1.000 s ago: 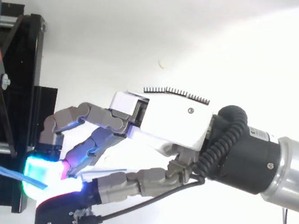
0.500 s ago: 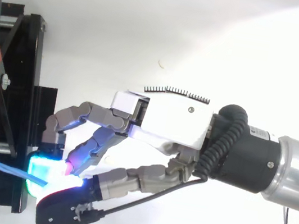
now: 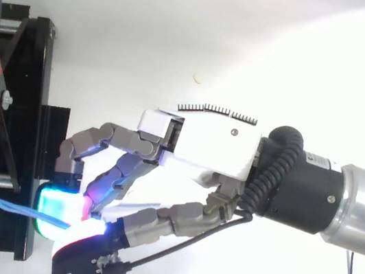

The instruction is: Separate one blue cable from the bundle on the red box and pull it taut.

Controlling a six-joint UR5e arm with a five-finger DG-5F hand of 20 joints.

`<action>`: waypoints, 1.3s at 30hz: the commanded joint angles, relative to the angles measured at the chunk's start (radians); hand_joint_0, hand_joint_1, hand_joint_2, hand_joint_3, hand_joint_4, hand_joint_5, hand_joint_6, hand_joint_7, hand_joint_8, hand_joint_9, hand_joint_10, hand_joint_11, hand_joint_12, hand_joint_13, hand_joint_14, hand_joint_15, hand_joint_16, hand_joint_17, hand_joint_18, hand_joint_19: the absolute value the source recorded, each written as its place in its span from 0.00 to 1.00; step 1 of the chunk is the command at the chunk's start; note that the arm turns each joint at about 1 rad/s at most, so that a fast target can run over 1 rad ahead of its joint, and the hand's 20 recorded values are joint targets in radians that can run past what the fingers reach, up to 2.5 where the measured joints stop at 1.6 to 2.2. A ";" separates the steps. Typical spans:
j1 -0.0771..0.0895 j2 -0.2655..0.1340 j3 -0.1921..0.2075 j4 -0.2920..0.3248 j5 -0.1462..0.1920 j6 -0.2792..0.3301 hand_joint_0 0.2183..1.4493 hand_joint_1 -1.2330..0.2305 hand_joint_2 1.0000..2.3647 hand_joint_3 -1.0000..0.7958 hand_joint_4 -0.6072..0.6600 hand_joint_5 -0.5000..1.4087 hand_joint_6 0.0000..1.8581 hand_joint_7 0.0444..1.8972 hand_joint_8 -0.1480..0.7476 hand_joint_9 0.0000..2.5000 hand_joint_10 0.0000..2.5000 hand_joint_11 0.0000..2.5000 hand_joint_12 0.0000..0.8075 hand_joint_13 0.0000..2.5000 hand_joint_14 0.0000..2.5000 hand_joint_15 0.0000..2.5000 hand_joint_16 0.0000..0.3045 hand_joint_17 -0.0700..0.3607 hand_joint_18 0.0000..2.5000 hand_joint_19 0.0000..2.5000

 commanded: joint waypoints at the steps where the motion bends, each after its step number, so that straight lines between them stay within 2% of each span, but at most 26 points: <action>1: 0.000 0.001 0.000 0.000 0.001 0.000 0.29 0.28 0.01 0.44 0.63 0.17 0.45 0.59 0.54 0.39 0.01 0.23 0.46 0.35 0.00 0.18 0.20 0.47 0.28 0.28; 5: 0.000 0.001 0.000 0.000 0.003 0.000 0.31 0.27 0.01 0.46 0.62 0.17 0.45 0.57 0.53 0.38 0.01 0.22 0.45 0.35 0.00 0.18 0.19 0.46 0.27 0.28; 14: 0.000 0.000 0.000 -0.008 0.000 0.002 0.39 0.20 0.01 0.43 0.60 0.16 0.46 0.56 0.49 0.34 0.01 0.23 0.42 0.33 0.01 0.18 0.17 0.44 0.26 0.27; 21: 0.000 0.000 0.000 -0.018 -0.002 0.006 0.44 0.18 0.01 0.34 0.62 0.15 0.46 0.56 0.48 0.33 0.01 0.23 0.41 0.33 0.01 0.17 0.17 0.44 0.27 0.26; 25: 0.000 0.000 0.002 -0.018 -0.002 0.006 0.39 0.19 0.00 0.29 0.63 0.16 0.46 0.55 0.49 0.33 0.01 0.23 0.42 0.33 0.01 0.17 0.17 0.44 0.27 0.27; 29: 0.000 0.001 0.000 -0.018 -0.002 0.006 0.31 0.26 0.00 0.28 0.64 0.16 0.46 0.57 0.51 0.35 0.01 0.23 0.42 0.34 0.01 0.18 0.17 0.44 0.27 0.28; 34: 0.000 0.000 0.002 -0.018 -0.002 0.006 0.28 0.33 0.00 0.28 0.64 0.17 0.46 0.57 0.51 0.37 0.01 0.23 0.43 0.35 0.01 0.18 0.18 0.44 0.27 0.28; 39: 0.000 0.001 0.000 -0.020 -0.002 0.006 0.31 0.33 0.01 0.38 0.62 0.17 0.46 0.59 0.52 0.38 0.01 0.24 0.43 0.35 0.01 0.18 0.17 0.44 0.27 0.28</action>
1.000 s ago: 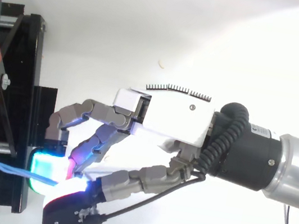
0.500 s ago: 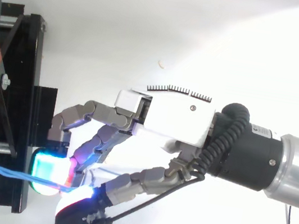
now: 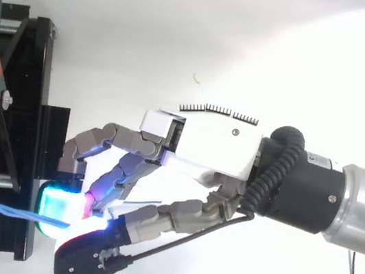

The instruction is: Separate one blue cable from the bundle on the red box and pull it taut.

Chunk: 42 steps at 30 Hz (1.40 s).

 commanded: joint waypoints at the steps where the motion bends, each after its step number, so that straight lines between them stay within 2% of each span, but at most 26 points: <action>1: 0.000 0.001 0.000 0.000 0.000 0.000 0.31 0.31 0.01 0.41 0.61 0.17 0.46 0.60 0.52 0.38 0.01 0.24 0.43 0.35 0.01 0.18 0.17 0.44 0.27 0.28; 5: 0.000 0.001 0.000 -0.001 0.000 0.000 0.33 0.27 0.01 0.45 0.57 0.16 0.47 0.57 0.51 0.36 0.01 0.23 0.43 0.35 0.01 0.18 0.17 0.44 0.28 0.28; 9: 0.000 -0.001 0.000 -0.001 0.000 0.000 0.37 0.22 0.02 0.49 0.58 0.15 0.47 0.55 0.50 0.34 0.01 0.23 0.42 0.34 0.01 0.18 0.18 0.44 0.28 0.27; 15: 0.000 0.001 0.000 0.000 0.000 0.000 0.42 0.21 0.02 0.46 0.61 0.15 0.47 0.55 0.49 0.32 0.01 0.23 0.42 0.34 0.01 0.18 0.18 0.44 0.28 0.27; 23: 0.000 0.001 0.001 0.000 -0.002 0.000 0.47 0.21 0.02 0.46 0.60 0.15 0.47 0.54 0.48 0.32 0.01 0.23 0.41 0.34 0.01 0.18 0.17 0.44 0.27 0.27; 27: 0.000 0.001 0.000 -0.001 0.000 0.000 0.47 0.19 0.01 0.42 0.60 0.15 0.47 0.54 0.47 0.31 0.01 0.23 0.41 0.33 0.01 0.17 0.18 0.44 0.28 0.27; 33: 0.000 -0.001 0.001 -0.001 0.000 0.002 0.42 0.20 0.00 0.28 0.61 0.16 0.47 0.55 0.48 0.33 0.01 0.23 0.41 0.34 0.01 0.17 0.17 0.44 0.29 0.25; 36: 0.000 0.001 0.001 -0.001 0.000 0.002 0.39 0.21 0.00 0.28 0.62 0.16 0.47 0.57 0.49 0.33 0.01 0.23 0.42 0.34 0.01 0.18 0.17 0.44 0.29 0.26; 42: 0.000 0.001 0.001 -0.001 0.000 0.002 0.30 0.31 0.00 0.28 0.64 0.18 0.45 0.59 0.51 0.37 0.01 0.23 0.43 0.35 0.01 0.18 0.17 0.44 0.28 0.27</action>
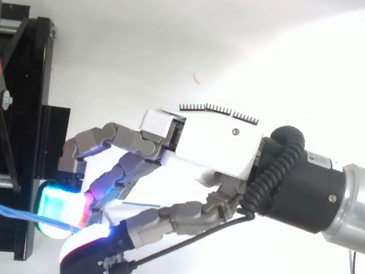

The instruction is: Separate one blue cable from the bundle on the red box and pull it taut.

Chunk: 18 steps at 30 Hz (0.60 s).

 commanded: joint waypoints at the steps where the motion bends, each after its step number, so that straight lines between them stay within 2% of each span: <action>1: 0.000 0.001 0.000 0.000 0.000 0.000 0.30 0.33 0.00 0.28 0.64 0.18 0.45 0.59 0.52 0.38 0.01 0.24 0.43 0.35 0.01 0.18 0.17 0.44 0.28 0.28; 5: 0.000 0.001 0.002 0.000 0.000 -0.001 0.32 0.34 0.00 0.28 0.63 0.18 0.45 0.59 0.52 0.39 0.01 0.23 0.43 0.36 0.01 0.19 0.17 0.43 0.28 0.28; 8: 0.000 -0.001 0.003 0.000 0.000 0.000 0.34 0.31 0.01 0.35 0.59 0.18 0.45 0.62 0.52 0.39 0.01 0.24 0.43 0.36 0.01 0.18 0.17 0.43 0.29 0.28; 12: 0.000 -0.001 0.003 0.000 0.000 0.000 0.35 0.25 0.01 0.43 0.52 0.17 0.47 0.60 0.52 0.37 0.01 0.24 0.43 0.36 0.01 0.18 0.17 0.44 0.29 0.28; 16: 0.000 0.001 0.002 0.000 0.000 0.000 0.38 0.21 0.01 0.44 0.50 0.16 0.48 0.61 0.50 0.34 0.01 0.23 0.43 0.34 0.01 0.18 0.17 0.44 0.29 0.27; 18: 0.000 0.001 0.002 0.000 0.000 0.000 0.40 0.19 0.01 0.41 0.53 0.16 0.48 0.60 0.49 0.33 0.01 0.23 0.43 0.34 0.01 0.18 0.17 0.44 0.28 0.27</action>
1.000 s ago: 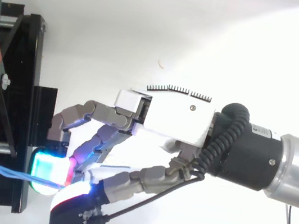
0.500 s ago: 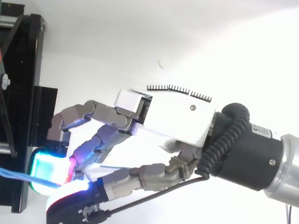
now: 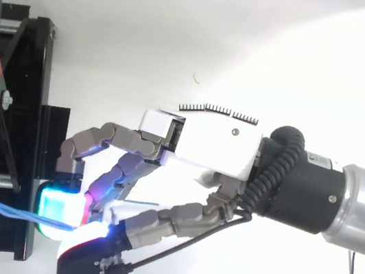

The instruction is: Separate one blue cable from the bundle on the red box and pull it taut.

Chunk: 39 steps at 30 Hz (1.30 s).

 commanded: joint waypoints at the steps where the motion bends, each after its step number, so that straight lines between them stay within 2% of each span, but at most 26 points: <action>1: 0.000 0.000 0.001 0.000 0.000 0.000 0.42 0.19 0.01 0.38 0.55 0.16 0.48 0.60 0.49 0.33 0.01 0.23 0.42 0.34 0.01 0.18 0.17 0.44 0.28 0.26; 6: 0.000 0.000 0.001 0.000 0.000 0.000 0.46 0.20 0.00 0.28 0.56 0.16 0.48 0.58 0.48 0.33 0.01 0.23 0.41 0.33 0.01 0.18 0.17 0.44 0.28 0.26; 8: 0.000 -0.001 0.002 0.000 0.000 0.000 0.46 0.20 0.00 0.28 0.58 0.16 0.47 0.57 0.48 0.33 0.01 0.23 0.42 0.34 0.01 0.17 0.17 0.44 0.28 0.26; 11: 0.000 -0.001 0.004 0.000 0.000 -0.001 0.39 0.22 0.00 0.28 0.60 0.16 0.47 0.58 0.49 0.33 0.01 0.22 0.41 0.34 0.01 0.17 0.17 0.43 0.28 0.26; 16: 0.000 0.000 0.004 0.000 0.002 -0.001 0.30 0.34 0.00 0.28 0.63 0.18 0.46 0.60 0.52 0.39 0.01 0.23 0.43 0.36 0.01 0.18 0.17 0.43 0.29 0.28; 22: 0.000 -0.001 0.004 0.000 0.003 -0.001 0.31 0.40 0.00 0.28 0.62 0.18 0.46 0.62 0.52 0.42 0.01 0.24 0.43 0.38 0.01 0.19 0.17 0.43 0.30 0.28; 24: -0.001 -0.001 0.004 0.000 0.003 -0.001 0.32 0.39 0.00 0.32 0.61 0.18 0.46 0.62 0.53 0.42 0.01 0.24 0.43 0.38 0.01 0.19 0.17 0.43 0.30 0.28; 26: 0.000 -0.001 0.004 0.000 0.003 -0.001 0.32 0.34 0.01 0.39 0.61 0.18 0.46 0.61 0.53 0.41 0.01 0.24 0.43 0.38 0.01 0.19 0.17 0.44 0.30 0.28; 29: 0.000 -0.001 0.004 0.000 0.003 -0.001 0.33 0.29 0.01 0.43 0.58 0.17 0.47 0.59 0.52 0.38 0.01 0.24 0.43 0.38 0.01 0.19 0.17 0.44 0.30 0.28; 32: 0.000 -0.001 0.004 0.000 0.003 -0.001 0.37 0.22 0.01 0.44 0.55 0.15 0.48 0.58 0.50 0.35 0.01 0.24 0.42 0.36 0.01 0.19 0.17 0.44 0.29 0.27; 39: -0.001 -0.001 0.004 0.000 0.000 0.000 0.40 0.25 0.01 0.36 0.54 0.15 0.48 0.57 0.48 0.32 0.01 0.22 0.43 0.34 0.01 0.18 0.18 0.44 0.29 0.27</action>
